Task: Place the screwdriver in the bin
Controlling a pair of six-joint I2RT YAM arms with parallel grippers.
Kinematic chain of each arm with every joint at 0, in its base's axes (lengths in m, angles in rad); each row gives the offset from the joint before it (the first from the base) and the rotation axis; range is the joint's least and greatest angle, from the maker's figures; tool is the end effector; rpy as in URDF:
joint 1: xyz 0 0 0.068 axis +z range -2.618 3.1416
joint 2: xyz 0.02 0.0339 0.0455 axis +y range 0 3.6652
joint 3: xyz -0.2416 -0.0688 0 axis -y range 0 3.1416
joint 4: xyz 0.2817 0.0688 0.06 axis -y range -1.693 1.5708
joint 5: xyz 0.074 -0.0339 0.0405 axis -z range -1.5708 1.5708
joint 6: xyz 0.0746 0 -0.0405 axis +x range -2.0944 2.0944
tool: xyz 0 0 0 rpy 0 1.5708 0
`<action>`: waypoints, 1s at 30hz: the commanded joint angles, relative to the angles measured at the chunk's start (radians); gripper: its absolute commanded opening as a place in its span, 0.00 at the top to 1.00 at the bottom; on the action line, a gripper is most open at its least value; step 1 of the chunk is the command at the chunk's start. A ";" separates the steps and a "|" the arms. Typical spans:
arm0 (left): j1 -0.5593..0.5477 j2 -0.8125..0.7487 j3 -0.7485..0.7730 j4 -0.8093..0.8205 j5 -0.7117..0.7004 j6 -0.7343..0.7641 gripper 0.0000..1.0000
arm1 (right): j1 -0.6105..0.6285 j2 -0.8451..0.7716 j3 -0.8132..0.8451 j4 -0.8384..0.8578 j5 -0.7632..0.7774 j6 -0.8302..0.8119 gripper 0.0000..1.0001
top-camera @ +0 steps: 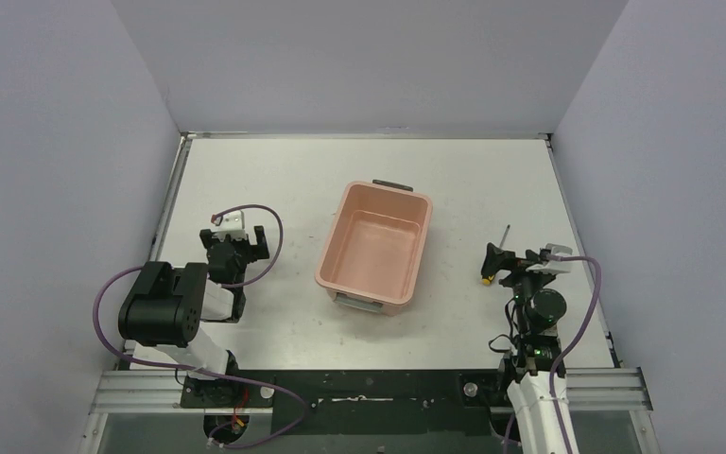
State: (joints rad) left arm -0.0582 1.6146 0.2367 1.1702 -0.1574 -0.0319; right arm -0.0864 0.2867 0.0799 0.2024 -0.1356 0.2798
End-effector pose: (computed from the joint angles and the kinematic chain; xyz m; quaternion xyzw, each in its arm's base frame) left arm 0.2882 -0.0051 0.0594 -0.0393 0.7748 0.0327 0.6302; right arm 0.2242 -0.0093 0.1821 0.0817 0.7039 0.1158 0.6960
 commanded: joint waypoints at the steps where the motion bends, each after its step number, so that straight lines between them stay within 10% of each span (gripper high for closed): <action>1: -0.002 -0.003 0.016 0.040 -0.003 0.003 0.03 | -0.006 0.091 0.183 -0.022 -0.001 0.027 0.00; 12: -0.002 -0.003 0.017 0.041 -0.004 0.003 0.03 | -0.006 0.774 0.858 -0.730 0.203 0.150 0.00; 30: -0.002 -0.004 0.017 0.041 -0.004 0.003 0.03 | -0.004 1.110 0.655 -0.578 0.166 0.144 0.14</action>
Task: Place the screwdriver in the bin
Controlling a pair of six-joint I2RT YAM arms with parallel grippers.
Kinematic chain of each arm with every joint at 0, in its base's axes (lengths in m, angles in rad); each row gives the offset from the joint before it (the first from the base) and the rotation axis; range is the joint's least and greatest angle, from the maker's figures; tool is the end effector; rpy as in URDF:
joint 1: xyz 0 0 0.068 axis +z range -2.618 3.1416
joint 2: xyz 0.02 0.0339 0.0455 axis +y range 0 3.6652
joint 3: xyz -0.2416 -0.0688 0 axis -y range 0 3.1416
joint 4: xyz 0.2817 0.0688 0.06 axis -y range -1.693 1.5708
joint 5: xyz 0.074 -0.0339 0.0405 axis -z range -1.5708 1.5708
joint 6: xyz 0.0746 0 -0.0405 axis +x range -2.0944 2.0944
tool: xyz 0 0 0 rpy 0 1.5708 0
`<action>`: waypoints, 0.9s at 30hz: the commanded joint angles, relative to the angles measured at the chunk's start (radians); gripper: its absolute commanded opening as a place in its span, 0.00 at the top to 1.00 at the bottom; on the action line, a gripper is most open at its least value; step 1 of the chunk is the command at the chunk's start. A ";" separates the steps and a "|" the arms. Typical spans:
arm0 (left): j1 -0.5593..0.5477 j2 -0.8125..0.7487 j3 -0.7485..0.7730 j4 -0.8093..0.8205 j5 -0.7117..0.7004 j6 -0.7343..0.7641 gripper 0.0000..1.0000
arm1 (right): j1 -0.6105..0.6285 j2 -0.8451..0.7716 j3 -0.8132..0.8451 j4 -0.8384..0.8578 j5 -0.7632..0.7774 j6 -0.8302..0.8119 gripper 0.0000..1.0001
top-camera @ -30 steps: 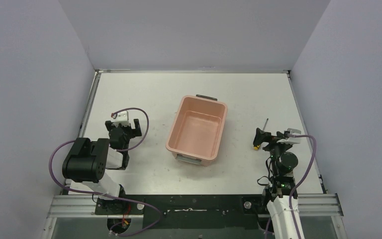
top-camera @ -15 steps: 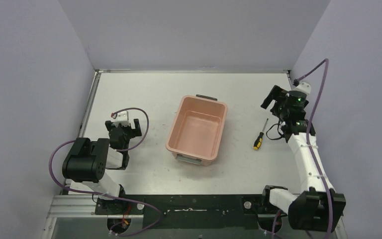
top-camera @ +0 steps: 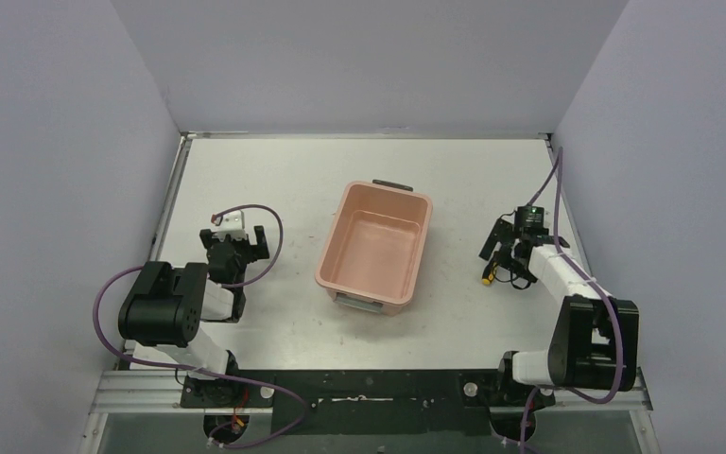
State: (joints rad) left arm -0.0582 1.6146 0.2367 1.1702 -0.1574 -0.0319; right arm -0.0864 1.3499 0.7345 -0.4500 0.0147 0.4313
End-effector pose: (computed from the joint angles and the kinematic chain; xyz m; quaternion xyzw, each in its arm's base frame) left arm 0.2882 -0.0051 0.0594 -0.0393 0.7748 0.0327 0.6302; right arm 0.3024 -0.0273 0.1056 0.2496 0.9355 0.0359 0.2475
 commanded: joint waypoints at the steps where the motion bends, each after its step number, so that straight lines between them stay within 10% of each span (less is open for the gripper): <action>1: -0.002 -0.004 0.016 0.041 -0.004 0.003 0.03 | -0.004 0.063 0.004 0.079 0.017 -0.011 0.14; 6: -0.002 -0.004 0.016 0.041 -0.004 0.003 0.03 | -0.001 0.147 0.014 0.108 0.022 -0.028 0.25; 14: -0.001 -0.004 0.017 0.041 -0.004 0.002 0.03 | 0.003 0.185 0.023 0.110 -0.007 -0.053 1.00; 27: -0.002 -0.004 0.017 0.039 -0.004 0.002 0.03 | 0.229 -0.155 0.470 -0.250 0.064 0.015 1.00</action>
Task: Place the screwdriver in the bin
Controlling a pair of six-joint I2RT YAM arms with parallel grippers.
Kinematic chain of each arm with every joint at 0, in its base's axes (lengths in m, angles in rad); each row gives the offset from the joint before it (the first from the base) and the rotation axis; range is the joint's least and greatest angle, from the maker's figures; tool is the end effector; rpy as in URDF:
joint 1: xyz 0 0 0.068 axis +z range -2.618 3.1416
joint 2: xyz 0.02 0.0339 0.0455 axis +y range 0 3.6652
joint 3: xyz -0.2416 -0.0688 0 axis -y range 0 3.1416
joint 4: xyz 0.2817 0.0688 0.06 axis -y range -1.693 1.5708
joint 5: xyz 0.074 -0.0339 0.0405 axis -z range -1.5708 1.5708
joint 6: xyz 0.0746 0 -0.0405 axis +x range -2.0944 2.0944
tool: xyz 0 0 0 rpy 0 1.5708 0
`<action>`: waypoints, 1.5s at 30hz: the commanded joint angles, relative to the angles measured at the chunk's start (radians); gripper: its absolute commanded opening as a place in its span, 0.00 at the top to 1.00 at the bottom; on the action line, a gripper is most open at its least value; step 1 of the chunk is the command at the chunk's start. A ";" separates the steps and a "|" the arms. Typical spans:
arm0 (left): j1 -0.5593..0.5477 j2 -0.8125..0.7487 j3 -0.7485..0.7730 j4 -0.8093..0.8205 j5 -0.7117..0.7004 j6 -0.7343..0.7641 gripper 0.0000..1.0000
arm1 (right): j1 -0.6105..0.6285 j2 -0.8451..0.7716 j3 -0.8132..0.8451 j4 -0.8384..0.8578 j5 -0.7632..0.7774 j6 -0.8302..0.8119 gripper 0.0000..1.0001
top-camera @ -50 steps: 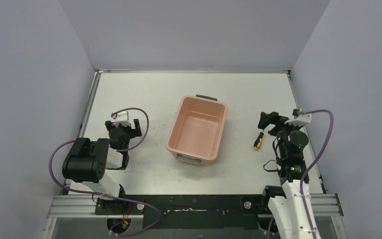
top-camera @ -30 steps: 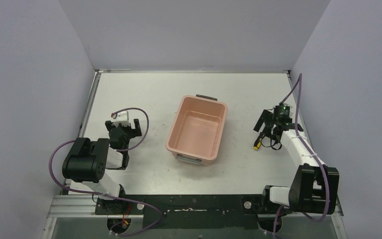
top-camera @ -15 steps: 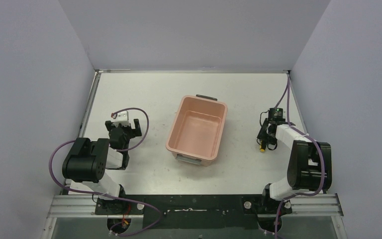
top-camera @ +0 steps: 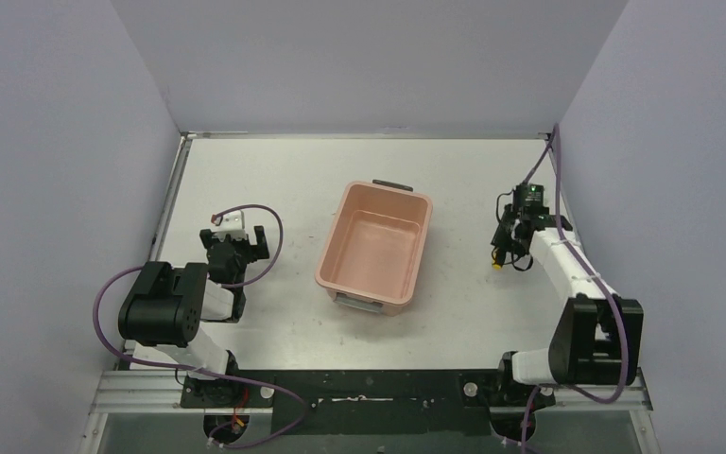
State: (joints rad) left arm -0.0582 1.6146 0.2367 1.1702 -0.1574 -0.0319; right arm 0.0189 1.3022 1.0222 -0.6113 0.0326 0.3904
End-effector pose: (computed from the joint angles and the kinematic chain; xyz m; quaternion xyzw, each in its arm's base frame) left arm 0.2882 -0.0051 0.0594 -0.0393 0.7748 0.0327 0.6302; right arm 0.3365 0.0039 0.2107 0.1794 0.9255 0.0527 0.3294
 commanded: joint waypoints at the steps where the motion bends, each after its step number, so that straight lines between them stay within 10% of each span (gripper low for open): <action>1: -0.002 -0.003 0.018 0.039 -0.004 0.003 0.03 | 0.167 -0.116 0.220 -0.098 0.059 0.076 1.00; 12: -0.002 -0.003 0.018 0.040 -0.004 0.003 0.03 | 0.732 0.057 0.402 -0.044 0.230 0.220 1.00; 32: -0.002 -0.004 0.018 0.041 -0.004 0.002 0.03 | 0.805 0.532 0.216 0.134 0.132 0.298 0.97; 41: -0.002 -0.003 0.018 0.040 -0.004 0.002 0.03 | 0.808 0.484 0.285 0.078 0.164 0.273 0.19; 45: -0.002 -0.004 0.018 0.039 -0.004 0.002 0.03 | 0.806 0.388 0.362 0.020 0.226 0.232 0.03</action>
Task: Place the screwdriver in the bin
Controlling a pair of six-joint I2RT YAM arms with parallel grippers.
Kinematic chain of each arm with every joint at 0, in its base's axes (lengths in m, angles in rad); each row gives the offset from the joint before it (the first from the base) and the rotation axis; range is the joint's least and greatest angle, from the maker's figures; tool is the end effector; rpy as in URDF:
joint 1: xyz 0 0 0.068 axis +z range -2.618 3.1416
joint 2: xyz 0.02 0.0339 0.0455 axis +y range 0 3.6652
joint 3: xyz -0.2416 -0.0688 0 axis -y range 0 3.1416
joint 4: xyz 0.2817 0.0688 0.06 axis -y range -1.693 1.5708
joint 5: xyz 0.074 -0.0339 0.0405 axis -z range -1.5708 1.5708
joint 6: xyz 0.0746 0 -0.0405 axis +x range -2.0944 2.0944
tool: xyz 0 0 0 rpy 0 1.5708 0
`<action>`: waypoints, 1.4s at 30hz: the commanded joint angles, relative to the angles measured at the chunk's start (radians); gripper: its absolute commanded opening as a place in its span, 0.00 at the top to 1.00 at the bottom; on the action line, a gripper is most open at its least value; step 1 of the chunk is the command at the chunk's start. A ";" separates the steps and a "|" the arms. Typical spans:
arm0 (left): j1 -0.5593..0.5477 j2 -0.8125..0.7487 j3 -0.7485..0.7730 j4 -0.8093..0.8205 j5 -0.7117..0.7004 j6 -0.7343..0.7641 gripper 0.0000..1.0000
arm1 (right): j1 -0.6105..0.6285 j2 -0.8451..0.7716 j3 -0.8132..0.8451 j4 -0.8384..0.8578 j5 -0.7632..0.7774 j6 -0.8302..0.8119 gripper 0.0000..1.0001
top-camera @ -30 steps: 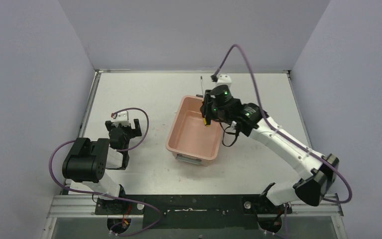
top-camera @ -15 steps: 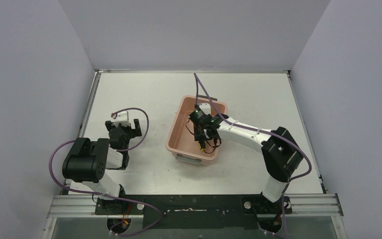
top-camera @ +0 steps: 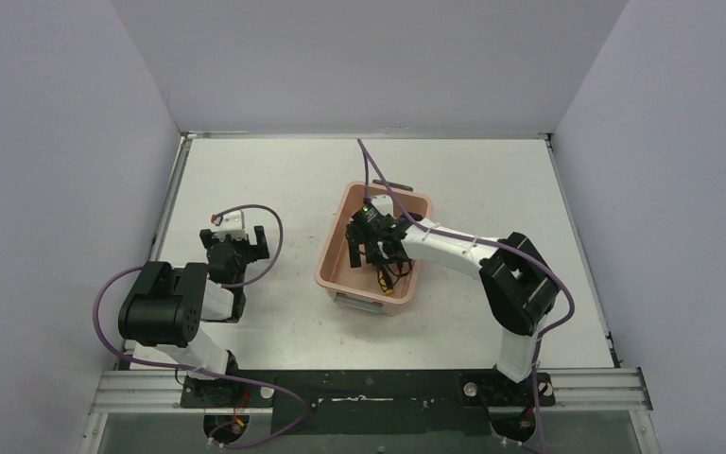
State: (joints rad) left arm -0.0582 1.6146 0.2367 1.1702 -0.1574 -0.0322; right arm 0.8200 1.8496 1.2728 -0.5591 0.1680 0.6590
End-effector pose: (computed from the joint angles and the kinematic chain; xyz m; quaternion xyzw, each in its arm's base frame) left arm 0.2882 -0.0051 0.0594 -0.0395 0.7748 0.0326 0.6302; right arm 0.2939 0.2967 0.1086 -0.0602 0.9713 0.0844 0.2140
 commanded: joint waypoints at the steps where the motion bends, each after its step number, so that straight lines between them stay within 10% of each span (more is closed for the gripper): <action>1: -0.003 -0.004 0.018 0.041 -0.004 0.003 0.03 | 0.004 -0.187 0.131 -0.045 0.114 -0.055 0.00; 10: -0.003 -0.003 0.018 0.039 -0.004 0.002 0.03 | -0.199 -0.565 -0.028 0.085 0.187 -0.189 0.00; 21: -0.003 -0.002 0.018 0.039 -0.005 0.004 0.03 | -0.680 -0.969 -0.707 0.685 0.165 -0.412 0.00; 29: -0.003 -0.003 0.018 0.039 -0.005 0.003 0.03 | -0.731 -0.971 -1.164 1.234 0.195 -0.459 0.00; 42: -0.003 -0.004 0.018 0.038 -0.005 0.004 0.03 | -0.731 -0.908 -1.261 1.435 0.084 -0.495 0.00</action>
State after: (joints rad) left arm -0.0582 1.6146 0.2367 1.1702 -0.1574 -0.0319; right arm 0.0921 0.9318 0.0208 0.7189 0.2890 0.1745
